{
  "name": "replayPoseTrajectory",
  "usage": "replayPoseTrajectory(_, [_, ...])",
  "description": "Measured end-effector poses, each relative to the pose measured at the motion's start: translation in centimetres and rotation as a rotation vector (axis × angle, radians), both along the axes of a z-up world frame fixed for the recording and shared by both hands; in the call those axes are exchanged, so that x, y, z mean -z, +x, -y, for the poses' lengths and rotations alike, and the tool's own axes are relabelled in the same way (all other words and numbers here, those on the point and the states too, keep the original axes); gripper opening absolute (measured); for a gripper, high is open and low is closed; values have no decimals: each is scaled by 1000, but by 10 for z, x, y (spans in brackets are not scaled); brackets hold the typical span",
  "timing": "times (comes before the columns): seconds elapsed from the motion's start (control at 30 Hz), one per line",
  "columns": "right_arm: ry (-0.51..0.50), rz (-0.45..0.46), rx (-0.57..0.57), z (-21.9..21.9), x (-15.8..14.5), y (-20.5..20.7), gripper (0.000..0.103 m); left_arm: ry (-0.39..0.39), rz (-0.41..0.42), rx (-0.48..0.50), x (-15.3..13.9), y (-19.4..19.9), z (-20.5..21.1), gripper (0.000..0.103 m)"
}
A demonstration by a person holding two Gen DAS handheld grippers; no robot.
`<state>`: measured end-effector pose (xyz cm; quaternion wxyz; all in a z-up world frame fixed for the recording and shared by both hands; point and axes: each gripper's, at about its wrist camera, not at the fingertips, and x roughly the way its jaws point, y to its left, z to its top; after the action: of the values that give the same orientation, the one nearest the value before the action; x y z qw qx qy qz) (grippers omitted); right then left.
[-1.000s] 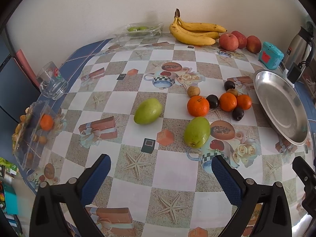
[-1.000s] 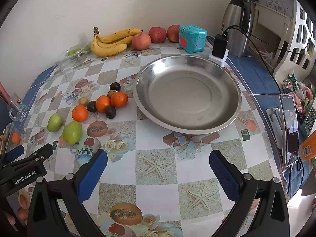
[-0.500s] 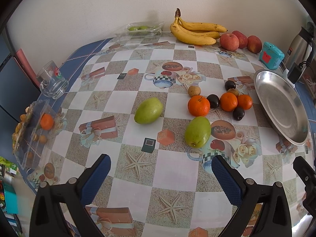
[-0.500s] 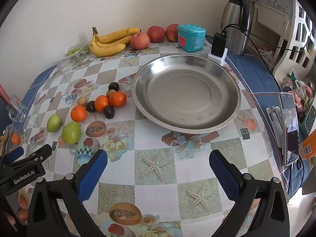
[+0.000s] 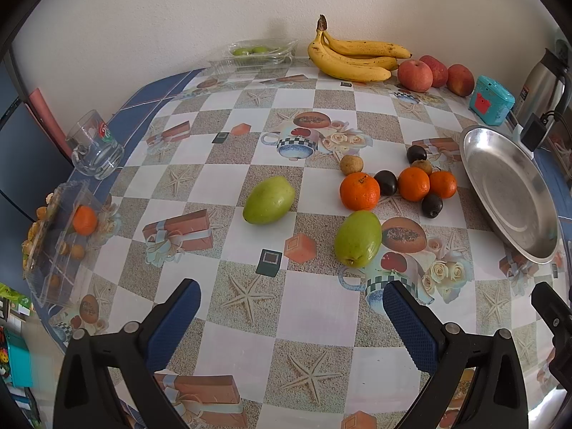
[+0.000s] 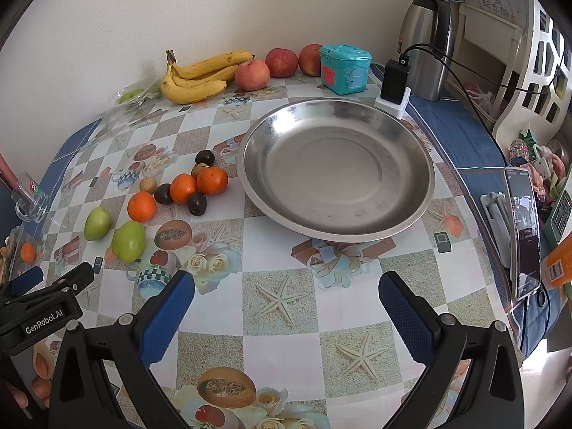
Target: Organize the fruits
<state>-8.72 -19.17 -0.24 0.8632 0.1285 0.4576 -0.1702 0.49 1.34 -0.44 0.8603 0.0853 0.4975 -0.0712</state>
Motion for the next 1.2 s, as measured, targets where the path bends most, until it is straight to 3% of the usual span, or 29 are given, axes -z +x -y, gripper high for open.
replayPoseTrajectory(0.93, [-1,-3,1,1,0,0,103,-13,2,6,1,-1,1,103])
replayPoseTrajectory(1.07, [0,-4,-4,0,0,1,103,-57,-3,-5,-2,3,-4,103])
replayPoseTrajectory(1.2, [10,2,-28,-5,-1,5,103,-155,-39,-65,-8,17,-24,103])
